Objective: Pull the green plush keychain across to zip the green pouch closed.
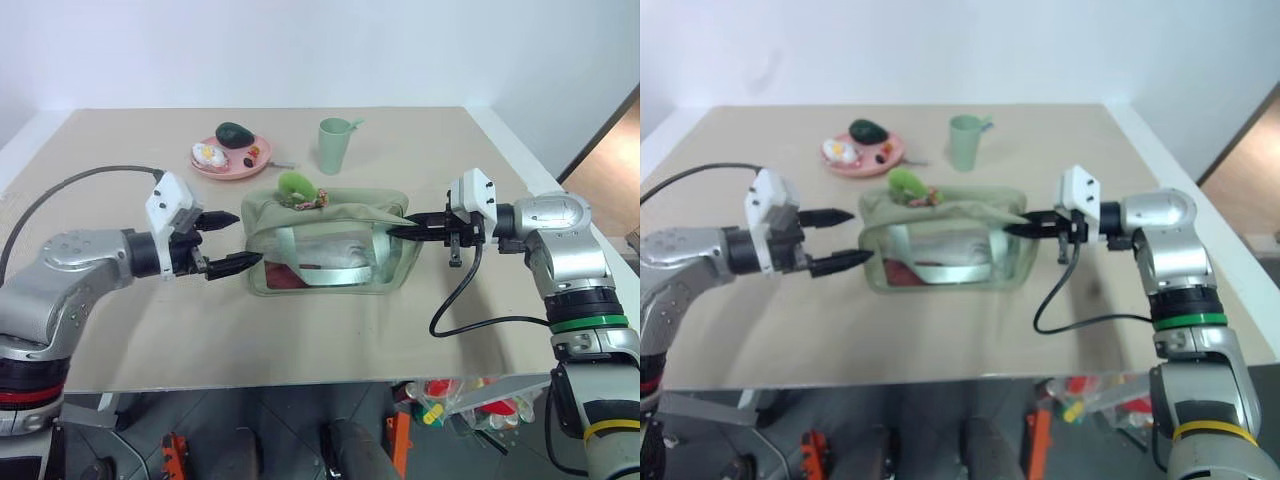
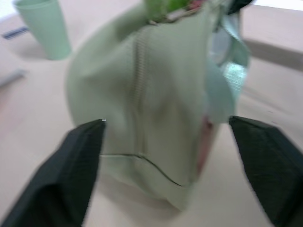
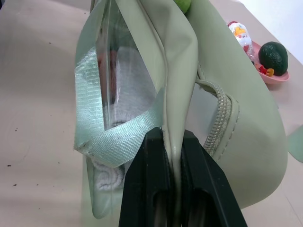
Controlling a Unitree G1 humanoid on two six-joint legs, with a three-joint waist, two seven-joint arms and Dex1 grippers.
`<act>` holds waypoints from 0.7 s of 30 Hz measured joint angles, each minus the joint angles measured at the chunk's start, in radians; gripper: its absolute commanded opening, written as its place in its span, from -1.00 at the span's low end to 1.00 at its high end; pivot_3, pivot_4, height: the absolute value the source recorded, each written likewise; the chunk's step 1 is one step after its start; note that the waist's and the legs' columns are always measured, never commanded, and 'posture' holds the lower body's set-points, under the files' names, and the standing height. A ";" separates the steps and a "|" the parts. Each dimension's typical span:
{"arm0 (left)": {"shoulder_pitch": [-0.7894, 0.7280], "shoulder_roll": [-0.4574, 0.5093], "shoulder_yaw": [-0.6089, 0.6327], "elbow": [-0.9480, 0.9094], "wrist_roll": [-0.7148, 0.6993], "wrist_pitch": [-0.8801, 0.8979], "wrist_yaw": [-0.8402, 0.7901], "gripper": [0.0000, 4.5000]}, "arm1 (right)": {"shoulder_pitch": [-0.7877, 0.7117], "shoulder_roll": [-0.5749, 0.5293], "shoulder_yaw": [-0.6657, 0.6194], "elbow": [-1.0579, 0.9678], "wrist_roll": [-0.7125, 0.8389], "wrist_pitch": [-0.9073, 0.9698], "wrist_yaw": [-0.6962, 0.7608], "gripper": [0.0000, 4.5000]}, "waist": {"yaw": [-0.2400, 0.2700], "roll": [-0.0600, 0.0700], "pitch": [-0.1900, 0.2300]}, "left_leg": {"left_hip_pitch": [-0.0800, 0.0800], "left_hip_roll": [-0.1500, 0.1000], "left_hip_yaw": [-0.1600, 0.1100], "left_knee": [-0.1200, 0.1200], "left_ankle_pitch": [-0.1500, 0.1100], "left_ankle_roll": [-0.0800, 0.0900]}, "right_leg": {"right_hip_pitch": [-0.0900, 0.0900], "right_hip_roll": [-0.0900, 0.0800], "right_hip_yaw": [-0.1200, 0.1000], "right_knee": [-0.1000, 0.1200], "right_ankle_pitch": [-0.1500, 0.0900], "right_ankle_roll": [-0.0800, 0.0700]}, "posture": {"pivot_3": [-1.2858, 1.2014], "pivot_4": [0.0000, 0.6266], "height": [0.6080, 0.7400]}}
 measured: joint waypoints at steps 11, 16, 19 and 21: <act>0.003 -0.065 -0.024 0.033 0.011 -0.037 -0.001 -1.00 | 0.011 -0.040 0.000 -0.081 0.018 0.210 0.014 0.20 | 0.000 0.000 0.000 | -0.001 0.000 0.000 0.000 0.000 0.000 | -0.001 0.000 0.000 0.001 0.000 0.000 | 0.03 -0.52 1.00; 0.006 -0.061 -0.024 0.032 0.011 -0.037 -0.004 -1.00 | -0.090 -0.112 -0.009 -0.080 0.026 0.337 0.014 0.99 | -0.001 0.000 0.000 | -0.001 0.000 0.002 0.000 0.000 0.000 | -0.002 0.000 0.001 0.001 0.000 0.000 | 0.03 -0.52 1.00; 0.006 -0.061 -0.024 0.032 0.012 -0.037 -0.004 -1.00 | -0.213 -0.093 -0.045 -0.080 0.063 0.430 -0.028 0.99 | -0.003 0.000 0.000 | 0.000 0.000 0.003 0.000 0.000 0.000 | -0.003 0.000 0.001 0.002 0.001 0.000 | 0.03 -0.52 1.00; 0.006 -0.061 -0.025 0.031 0.013 -0.037 -0.003 -1.00 | -0.300 -0.046 -0.068 -0.081 0.082 0.457 -0.080 0.99 | -0.004 0.000 0.000 | 0.000 0.000 0.003 0.000 0.000 0.000 | -0.004 0.000 0.002 0.004 0.000 -0.001 | 0.03 -0.52 1.00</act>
